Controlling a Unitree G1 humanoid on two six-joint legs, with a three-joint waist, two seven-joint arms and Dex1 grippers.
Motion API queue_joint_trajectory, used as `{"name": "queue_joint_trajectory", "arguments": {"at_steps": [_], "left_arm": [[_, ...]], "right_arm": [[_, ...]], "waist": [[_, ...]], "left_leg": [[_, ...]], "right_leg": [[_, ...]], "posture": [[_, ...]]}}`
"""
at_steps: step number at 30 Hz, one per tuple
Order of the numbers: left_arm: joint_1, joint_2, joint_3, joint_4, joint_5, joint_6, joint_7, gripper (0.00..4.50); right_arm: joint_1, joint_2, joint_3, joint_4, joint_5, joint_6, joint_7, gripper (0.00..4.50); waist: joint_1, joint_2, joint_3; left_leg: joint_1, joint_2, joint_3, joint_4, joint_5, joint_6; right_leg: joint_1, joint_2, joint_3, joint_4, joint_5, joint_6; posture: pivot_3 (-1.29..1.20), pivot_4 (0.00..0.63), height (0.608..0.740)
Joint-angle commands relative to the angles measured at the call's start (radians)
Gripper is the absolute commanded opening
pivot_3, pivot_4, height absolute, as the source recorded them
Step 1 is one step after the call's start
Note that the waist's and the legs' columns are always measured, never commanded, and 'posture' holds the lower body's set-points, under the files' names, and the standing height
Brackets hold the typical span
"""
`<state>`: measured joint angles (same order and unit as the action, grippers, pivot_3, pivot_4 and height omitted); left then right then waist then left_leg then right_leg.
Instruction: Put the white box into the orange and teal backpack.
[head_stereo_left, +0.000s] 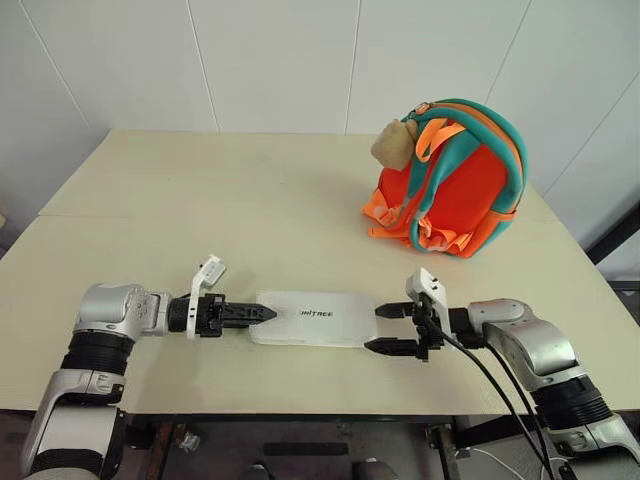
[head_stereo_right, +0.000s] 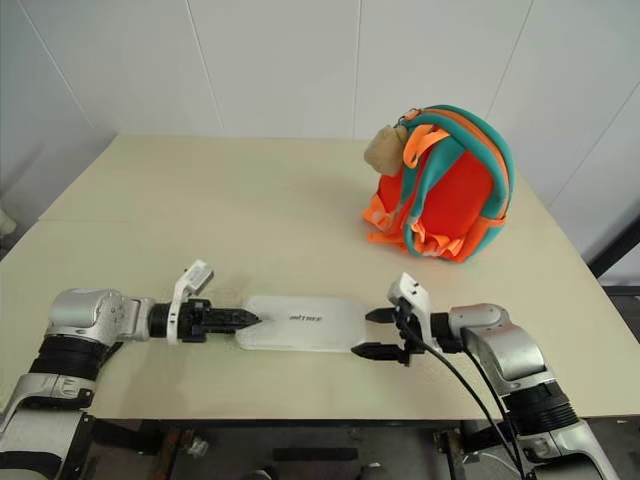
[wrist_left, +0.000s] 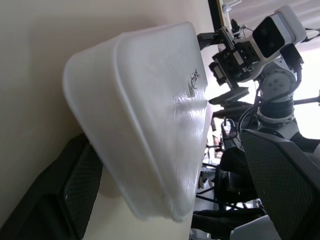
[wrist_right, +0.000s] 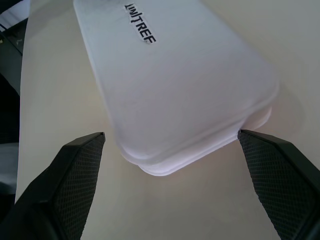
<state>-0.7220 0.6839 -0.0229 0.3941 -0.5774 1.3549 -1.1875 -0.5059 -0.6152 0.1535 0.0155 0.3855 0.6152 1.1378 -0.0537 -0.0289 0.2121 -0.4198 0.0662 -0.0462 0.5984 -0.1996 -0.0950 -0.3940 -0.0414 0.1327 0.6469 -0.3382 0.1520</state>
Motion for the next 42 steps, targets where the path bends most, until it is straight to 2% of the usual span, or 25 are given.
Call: {"name": "queue_joint_trajectory", "arguments": {"at_steps": [1,11,14,19,23,29,33,39,42], "left_arm": [[0.005,-0.008,-0.036,-0.022,-0.012,0.020,0.015,4.47],[-0.005,-0.040,-0.040,0.030,-0.017,0.027,0.039,4.47],[-0.005,-0.047,-0.030,0.032,-0.028,0.035,0.039,3.87],[0.024,-0.047,-0.027,-0.001,-0.050,0.028,0.023,2.27],[0.058,-0.046,-0.020,-0.037,-0.069,0.032,0.034,1.27],[0.057,-0.080,0.157,-0.021,-0.090,-0.064,0.138,1.24],[0.081,-0.040,0.250,-0.023,-0.086,-0.148,0.182,1.24],[0.166,-0.012,0.290,-0.077,-0.096,-0.173,0.215,1.24],[0.197,-0.027,0.304,-0.115,-0.115,-0.169,0.238,1.24]], "right_arm": [[-0.023,0.025,0.002,-0.033,0.007,-0.013,-0.012,4.50],[0.014,0.016,-0.005,-0.043,-0.019,-0.045,-0.017,4.50],[0.026,0.011,-0.011,-0.050,-0.023,-0.049,-0.021,4.50],[0.048,0.015,-0.039,-0.085,-0.010,-0.047,-0.049,4.50],[0.056,0.016,-0.076,-0.126,0.015,-0.029,-0.082,4.50],[0.022,-0.012,-0.235,-0.107,0.040,-0.031,-0.185,4.50],[-0.113,-0.021,-0.335,0.023,0.008,-0.063,-0.323,4.50],[-0.336,0.033,-0.339,0.301,-0.081,-0.165,-0.483,4.50],[-0.416,0.084,-0.317,0.423,-0.094,-0.210,-0.490,4.50]], "waist": [[0.000,0.000,0.000],[0.003,0.000,0.000],[0.002,0.000,0.000],[0.001,0.000,0.000],[0.000,0.000,0.000],[0.001,0.000,0.000],[-0.008,0.000,0.000],[-0.009,0.000,0.000],[-0.008,0.000,0.000]], "left_leg": [[0.000,0.000,0.000,0.000,0.000,0.000],[0.000,0.000,0.000,0.001,0.000,0.000],[0.000,0.000,0.000,0.001,0.000,0.000],[0.000,0.000,0.000,0.000,0.000,0.000],[0.000,0.000,0.000,0.000,0.000,0.000],[0.000,0.000,0.000,0.001,0.000,0.000],[0.000,0.000,0.000,0.001,0.000,0.000],[0.001,0.000,0.001,-0.002,0.000,-0.001],[0.000,0.000,0.001,-0.003,0.000,-0.001]], "right_leg": [[0.000,0.000,0.000,0.000,0.000,0.000],[0.001,0.000,0.000,0.000,0.000,0.000],[0.001,0.000,0.000,0.000,0.000,0.000],[0.000,0.000,0.000,0.000,0.000,0.000],[0.000,0.000,0.000,0.000,0.000,0.000],[0.001,0.000,0.000,0.000,0.000,0.000],[0.000,0.000,0.000,0.000,0.001,0.000],[0.000,-0.001,0.000,-0.002,0.001,-0.001],[-0.001,-0.001,0.000,-0.002,0.001,-0.001]], "posture": [[0.00,0.150,0.740],[0.00,0.150,0.740],[0.00,0.150,0.740],[0.00,0.150,0.740],[0.00,0.150,0.740],[0.00,0.150,0.740],[0.00,0.150,0.740],[0.00,0.150,0.740],[0.00,0.150,0.740]]}}
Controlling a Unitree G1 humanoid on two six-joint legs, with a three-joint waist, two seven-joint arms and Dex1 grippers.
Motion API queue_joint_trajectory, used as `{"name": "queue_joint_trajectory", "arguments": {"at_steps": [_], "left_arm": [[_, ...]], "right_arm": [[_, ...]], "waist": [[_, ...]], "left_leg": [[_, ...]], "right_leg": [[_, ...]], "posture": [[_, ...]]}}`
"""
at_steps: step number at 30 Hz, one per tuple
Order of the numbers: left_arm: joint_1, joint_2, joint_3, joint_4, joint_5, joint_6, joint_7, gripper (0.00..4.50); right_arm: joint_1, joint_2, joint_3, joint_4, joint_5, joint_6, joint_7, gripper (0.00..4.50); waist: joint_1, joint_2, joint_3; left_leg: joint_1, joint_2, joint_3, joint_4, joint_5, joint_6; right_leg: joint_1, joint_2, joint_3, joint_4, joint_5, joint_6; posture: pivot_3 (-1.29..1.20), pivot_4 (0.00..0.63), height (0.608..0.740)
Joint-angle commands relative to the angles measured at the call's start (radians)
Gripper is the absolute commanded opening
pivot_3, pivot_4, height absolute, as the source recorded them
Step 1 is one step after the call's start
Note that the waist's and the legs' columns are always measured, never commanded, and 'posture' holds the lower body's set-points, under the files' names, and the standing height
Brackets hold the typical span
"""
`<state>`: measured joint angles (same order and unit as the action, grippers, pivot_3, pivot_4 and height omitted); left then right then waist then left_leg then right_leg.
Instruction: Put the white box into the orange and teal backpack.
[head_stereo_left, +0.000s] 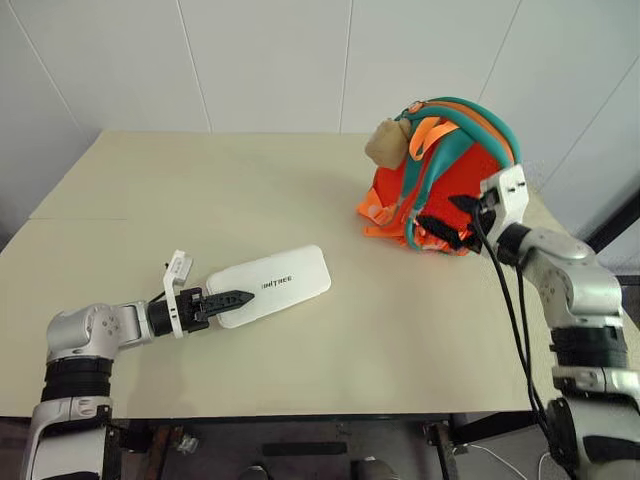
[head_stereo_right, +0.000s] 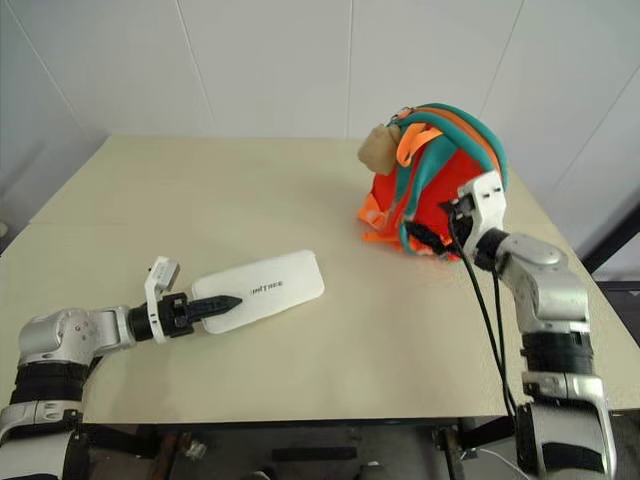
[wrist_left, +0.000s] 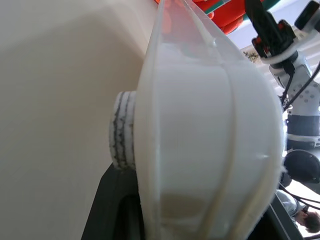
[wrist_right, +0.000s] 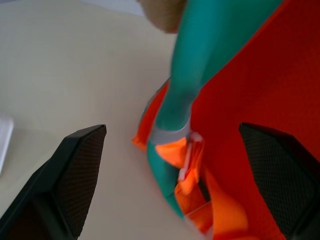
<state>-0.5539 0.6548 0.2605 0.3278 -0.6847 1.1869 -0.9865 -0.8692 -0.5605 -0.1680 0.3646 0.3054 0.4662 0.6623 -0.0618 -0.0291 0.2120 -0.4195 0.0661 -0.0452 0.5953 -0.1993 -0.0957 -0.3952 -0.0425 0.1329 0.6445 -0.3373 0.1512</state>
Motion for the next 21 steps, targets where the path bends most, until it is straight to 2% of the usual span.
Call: {"name": "queue_joint_trajectory", "arguments": {"at_steps": [1,9,10,12,16,18,21], "left_arm": [[0.043,-0.005,0.025,-0.072,-0.017,0.004,0.047,1.24],[0.139,-0.031,0.103,-0.213,-0.095,0.046,0.134,1.24],[0.149,-0.035,0.114,-0.219,-0.100,0.043,0.147,1.24],[0.166,-0.043,0.134,-0.233,-0.113,0.037,0.169,1.24],[0.186,-0.058,0.161,-0.258,-0.134,0.024,0.207,1.24],[0.196,-0.059,0.171,-0.263,-0.137,0.007,0.223,1.24],[0.220,-0.048,0.176,-0.273,-0.117,-0.048,0.240,1.24]], "right_arm": [[-0.081,0.054,0.021,0.118,-0.022,-0.084,-0.007,4.50],[-0.295,0.184,0.048,0.569,-0.127,-0.369,-0.099,4.50],[-0.312,0.192,0.042,0.614,-0.134,-0.426,-0.117,4.32],[-0.333,0.209,0.030,0.668,-0.131,-0.537,-0.105,3.87],[-0.350,0.240,0.003,0.677,-0.085,-0.637,0.007,2.54],[-0.341,0.257,-0.014,0.632,-0.038,-0.672,0.115,1.83],[-0.293,0.283,-0.021,0.412,0.115,-0.551,0.363,0.74]], "waist": [[0.000,0.000,0.000],[-0.013,0.000,0.000],[-0.015,0.000,0.000],[-0.018,0.000,0.000],[-0.026,0.000,0.000],[-0.030,0.000,0.000],[-0.040,0.001,0.000]], "left_leg": [[0.000,0.000,0.000,0.000,0.000,0.000],[0.000,0.000,0.000,-0.001,0.000,-0.001],[-0.001,0.000,0.000,-0.001,0.000,-0.001],[-0.001,0.000,0.000,-0.001,0.000,-0.001],[0.000,0.000,0.000,-0.001,0.000,-0.001],[0.000,0.000,0.000,-0.001,0.001,-0.001],[0.001,0.000,0.000,-0.001,0.001,-0.002]], "right_leg": [[0.000,0.000,0.000,0.000,0.000,0.000],[0.000,0.000,0.000,0.000,0.000,0.000],[0.000,-0.001,0.000,0.000,0.000,0.000],[0.000,-0.001,0.000,-0.001,0.000,0.000],[0.000,-0.001,0.000,0.000,0.000,0.000],[0.000,-0.001,0.000,0.001,0.000,0.000],[0.000,0.000,0.000,0.002,0.000,0.000]], "posture": [[0.00,0.150,0.740],[0.00,0.150,0.740],[0.00,0.150,0.740],[0.00,0.150,0.740],[0.00,0.150,0.740],[0.00,0.150,0.740],[0.00,0.150,0.740]]}}
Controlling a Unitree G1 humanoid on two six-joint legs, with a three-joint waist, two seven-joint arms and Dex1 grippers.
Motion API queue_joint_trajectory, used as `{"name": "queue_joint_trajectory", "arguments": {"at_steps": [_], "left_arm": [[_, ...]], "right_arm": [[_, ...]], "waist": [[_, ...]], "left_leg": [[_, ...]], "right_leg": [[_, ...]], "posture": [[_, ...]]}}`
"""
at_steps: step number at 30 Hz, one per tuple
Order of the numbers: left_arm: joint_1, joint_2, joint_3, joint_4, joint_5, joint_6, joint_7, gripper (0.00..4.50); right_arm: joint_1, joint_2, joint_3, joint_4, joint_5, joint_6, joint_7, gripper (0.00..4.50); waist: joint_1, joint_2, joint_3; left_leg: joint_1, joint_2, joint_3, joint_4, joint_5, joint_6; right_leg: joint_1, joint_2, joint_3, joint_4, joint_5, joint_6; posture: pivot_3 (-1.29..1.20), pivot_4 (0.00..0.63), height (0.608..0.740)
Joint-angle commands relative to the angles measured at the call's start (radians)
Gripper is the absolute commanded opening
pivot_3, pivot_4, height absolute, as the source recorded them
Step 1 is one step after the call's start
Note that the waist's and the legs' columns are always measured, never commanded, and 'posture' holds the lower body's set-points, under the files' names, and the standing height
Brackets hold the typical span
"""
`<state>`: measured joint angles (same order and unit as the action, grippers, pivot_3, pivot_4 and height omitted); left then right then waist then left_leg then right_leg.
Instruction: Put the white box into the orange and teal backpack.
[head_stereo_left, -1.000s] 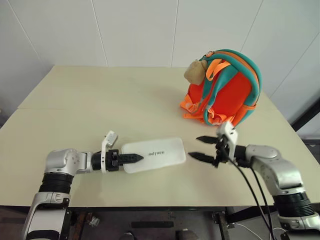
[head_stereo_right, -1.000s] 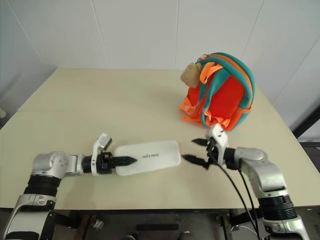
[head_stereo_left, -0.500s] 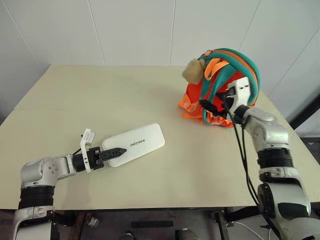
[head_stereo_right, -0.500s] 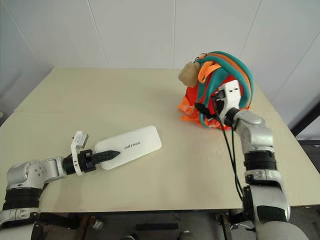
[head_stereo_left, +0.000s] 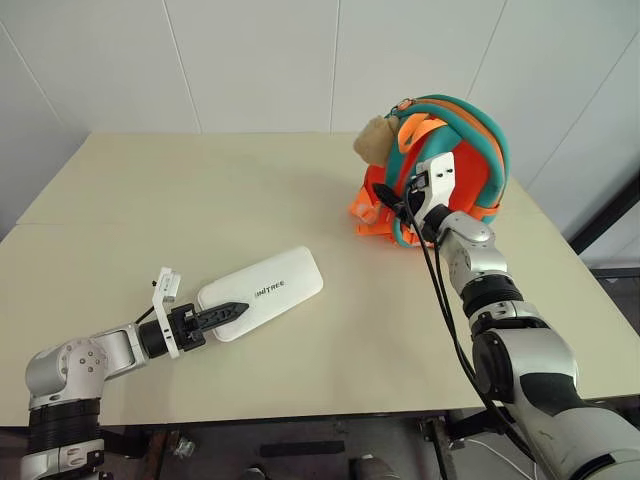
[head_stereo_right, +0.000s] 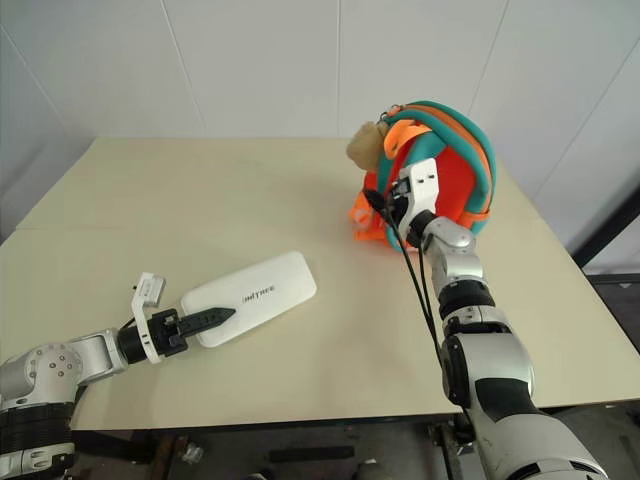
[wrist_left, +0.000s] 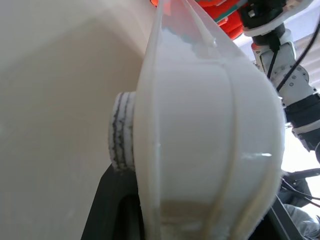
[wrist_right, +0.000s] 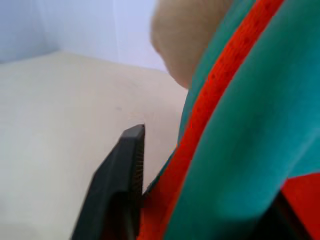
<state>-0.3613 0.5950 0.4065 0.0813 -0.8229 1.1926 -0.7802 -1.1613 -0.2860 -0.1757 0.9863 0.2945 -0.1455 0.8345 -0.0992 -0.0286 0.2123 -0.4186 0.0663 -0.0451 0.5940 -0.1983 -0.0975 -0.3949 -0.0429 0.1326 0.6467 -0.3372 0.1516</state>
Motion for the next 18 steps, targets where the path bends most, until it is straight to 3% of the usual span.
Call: {"name": "queue_joint_trajectory", "arguments": {"at_steps": [1,3,10,15,18], "left_arm": [[0.034,0.020,0.032,-0.027,0.023,-0.067,0.032,1.24],[0.046,0.037,0.033,-0.027,0.035,-0.101,0.029,1.24],[0.088,0.122,0.111,-0.030,-0.020,-0.142,-0.023,1.24],[0.142,0.183,0.177,-0.082,-0.113,-0.059,-0.076,1.24],[0.163,0.203,0.217,-0.154,-0.178,-0.034,-0.087,1.24]], "right_arm": [[0.019,0.003,0.010,-0.294,0.156,0.136,0.243,0.41],[0.055,-0.022,0.052,-0.452,0.209,0.323,0.289,0.02],[0.228,-0.193,0.089,-1.040,0.651,1.051,0.348,0.02],[0.289,-0.303,0.060,-1.178,0.835,1.270,0.342,0.02],[0.342,-0.359,0.071,-1.197,0.851,1.308,0.349,0.02]], "waist": [[-0.006,0.000,0.000],[-0.008,0.000,0.000],[-0.006,0.000,0.000],[0.002,0.000,0.000],[0.016,-0.001,0.000]], "left_leg": [[0.000,0.000,0.000,0.000,0.000,0.000],[0.000,0.000,-0.001,0.000,0.000,0.000],[-0.001,0.001,-0.001,-0.001,0.000,0.000],[-0.001,0.001,-0.001,-0.002,-0.001,0.001],[-0.003,0.000,-0.001,-0.002,-0.002,0.001]], "right_leg": [[0.000,0.000,0.000,0.000,0.000,0.000],[0.000,0.000,-0.001,0.000,0.000,0.000],[-0.001,0.000,-0.001,0.000,-0.001,-0.001],[-0.002,0.000,-0.001,-0.002,-0.001,-0.002],[-0.002,-0.001,-0.001,-0.005,-0.002,-0.003]], "posture": [[0.00,0.150,0.740],[0.00,0.150,0.740],[0.00,0.150,0.740],[0.00,0.150,0.740],[0.00,0.150,0.740]]}}
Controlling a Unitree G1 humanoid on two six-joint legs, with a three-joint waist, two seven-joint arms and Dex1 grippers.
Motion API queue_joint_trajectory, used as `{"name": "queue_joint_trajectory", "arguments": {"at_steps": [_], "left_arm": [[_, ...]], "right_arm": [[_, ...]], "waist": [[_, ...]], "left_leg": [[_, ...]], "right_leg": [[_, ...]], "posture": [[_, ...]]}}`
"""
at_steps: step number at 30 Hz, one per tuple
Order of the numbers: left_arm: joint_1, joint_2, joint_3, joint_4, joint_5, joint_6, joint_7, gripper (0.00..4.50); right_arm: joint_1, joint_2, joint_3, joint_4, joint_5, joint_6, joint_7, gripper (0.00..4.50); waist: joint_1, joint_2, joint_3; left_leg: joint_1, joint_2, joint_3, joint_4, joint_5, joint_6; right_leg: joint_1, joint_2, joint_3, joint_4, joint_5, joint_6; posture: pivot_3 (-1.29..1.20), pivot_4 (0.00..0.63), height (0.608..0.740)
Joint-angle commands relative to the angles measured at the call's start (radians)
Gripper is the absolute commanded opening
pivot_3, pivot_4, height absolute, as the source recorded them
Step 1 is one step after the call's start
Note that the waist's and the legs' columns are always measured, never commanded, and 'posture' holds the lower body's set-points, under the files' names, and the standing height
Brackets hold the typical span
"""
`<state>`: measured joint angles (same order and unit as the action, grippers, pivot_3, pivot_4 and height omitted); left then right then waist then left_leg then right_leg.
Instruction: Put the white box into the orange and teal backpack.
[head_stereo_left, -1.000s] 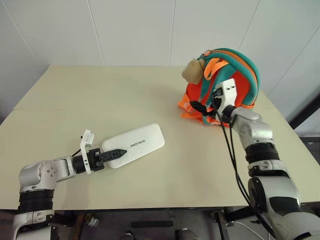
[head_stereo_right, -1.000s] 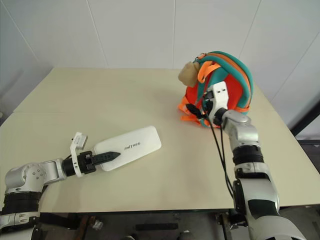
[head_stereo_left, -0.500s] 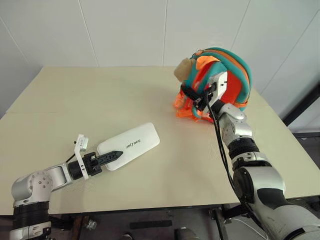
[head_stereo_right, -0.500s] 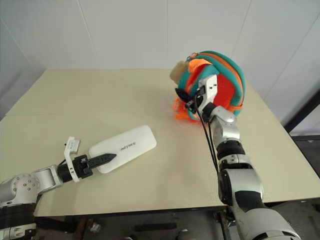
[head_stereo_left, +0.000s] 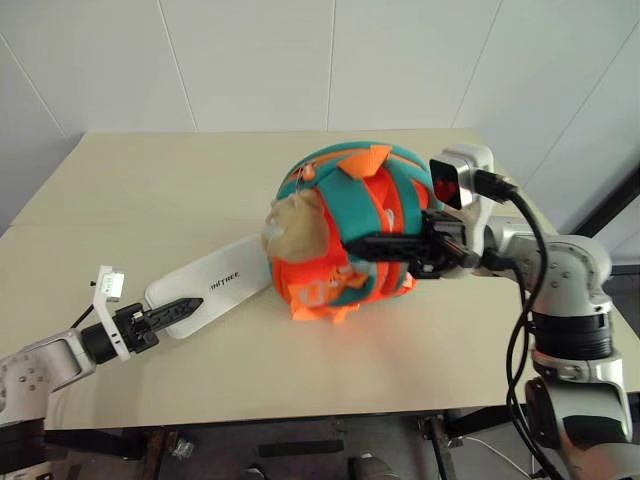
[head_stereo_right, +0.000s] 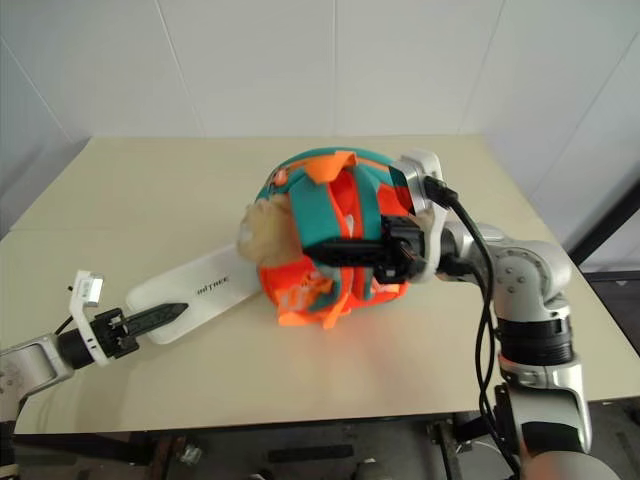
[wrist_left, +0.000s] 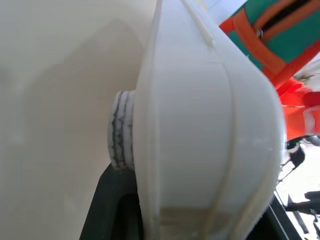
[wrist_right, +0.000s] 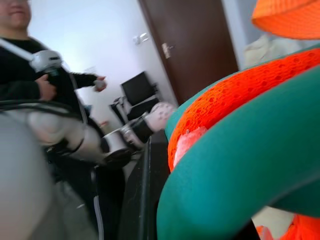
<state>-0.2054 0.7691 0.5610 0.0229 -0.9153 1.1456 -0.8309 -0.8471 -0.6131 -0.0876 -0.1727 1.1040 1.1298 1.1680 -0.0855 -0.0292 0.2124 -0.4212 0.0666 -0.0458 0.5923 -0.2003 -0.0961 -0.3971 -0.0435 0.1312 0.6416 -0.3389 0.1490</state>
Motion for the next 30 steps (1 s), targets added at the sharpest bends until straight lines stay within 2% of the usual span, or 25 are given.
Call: {"name": "queue_joint_trajectory", "arguments": {"at_steps": [1,5,10,13,19,22,27,30], "left_arm": [[0.013,0.033,0.066,-0.112,-0.095,0.012,-0.041,1.24],[0.014,0.066,0.135,-0.205,-0.176,-0.006,-0.065,1.24],[0.056,0.120,0.219,-0.292,-0.293,0.025,-0.088,1.24],[0.071,0.154,0.198,-0.325,-0.293,-0.004,-0.126,1.24],[-0.015,0.188,0.057,-0.318,-0.250,-0.071,-0.168,1.24],[-0.037,0.234,-0.034,-0.330,-0.183,-0.121,-0.226,1.24],[-0.133,0.310,-0.262,-0.280,0.076,-0.356,-0.335,1.24],[-0.317,0.286,-0.394,-0.219,0.170,-0.423,-0.343,1.24]], "right_arm": [[0.039,-0.040,-0.012,-0.038,0.035,0.027,0.018,0.02],[0.078,-0.047,0.065,0.042,-0.119,-0.087,0.036,0.02],[0.101,-0.034,0.099,0.081,-0.178,-0.139,0.057,0.02],[0.120,-0.025,0.116,0.074,-0.196,-0.163,0.066,0.02],[0.125,-0.003,0.128,0.077,-0.219,-0.180,0.068,0.02],[0.132,0.001,0.129,0.074,-0.230,-0.188,0.067,0.02],[0.135,0.011,0.127,0.070,-0.237,-0.191,0.065,0.02],[0.135,0.023,0.124,0.065,-0.241,-0.192,0.062,0.02]], "waist": [[0.006,-0.001,0.000],[0.011,-0.002,0.000],[0.010,-0.002,0.000],[0.008,-0.002,0.000],[0.013,-0.002,0.000],[0.017,-0.002,0.001],[0.030,-0.002,0.001],[0.035,-0.002,0.001]], "left_leg": [[0.000,0.000,0.000,0.000,0.000,0.000],[0.000,0.000,0.000,0.000,0.000,0.000],[-0.001,0.000,0.002,0.000,-0.001,0.000],[-0.001,0.000,0.002,-0.001,-0.003,0.000],[-0.001,0.000,0.002,-0.001,-0.003,0.000],[-0.001,0.000,0.002,0.000,-0.003,0.000],[-0.001,0.000,0.002,-0.001,-0.004,-0.001],[-0.001,0.000,0.002,-0.001,-0.004,-0.001]], "right_leg": [[0.000,0.000,0.000,0.000,0.000,0.000],[0.000,0.000,0.000,-0.001,0.000,0.000],[0.000,0.000,0.000,-0.004,0.000,0.000],[-0.001,0.000,0.000,-0.004,-0.002,-0.001],[-0.001,0.000,0.000,-0.004,-0.002,-0.001],[-0.001,0.000,0.000,-0.004,-0.002,-0.001],[-0.001,0.000,0.000,-0.005,-0.002,-0.001],[0.000,0.000,0.000,-0.005,-0.002,-0.001]], "posture": [[0.00,0.150,0.740],[0.00,0.150,0.740],[0.00,0.150,0.740],[0.00,0.150,0.740],[0.00,0.150,0.740],[0.00,0.150,0.740],[0.00,0.150,0.740],[0.00,0.150,0.740]]}}
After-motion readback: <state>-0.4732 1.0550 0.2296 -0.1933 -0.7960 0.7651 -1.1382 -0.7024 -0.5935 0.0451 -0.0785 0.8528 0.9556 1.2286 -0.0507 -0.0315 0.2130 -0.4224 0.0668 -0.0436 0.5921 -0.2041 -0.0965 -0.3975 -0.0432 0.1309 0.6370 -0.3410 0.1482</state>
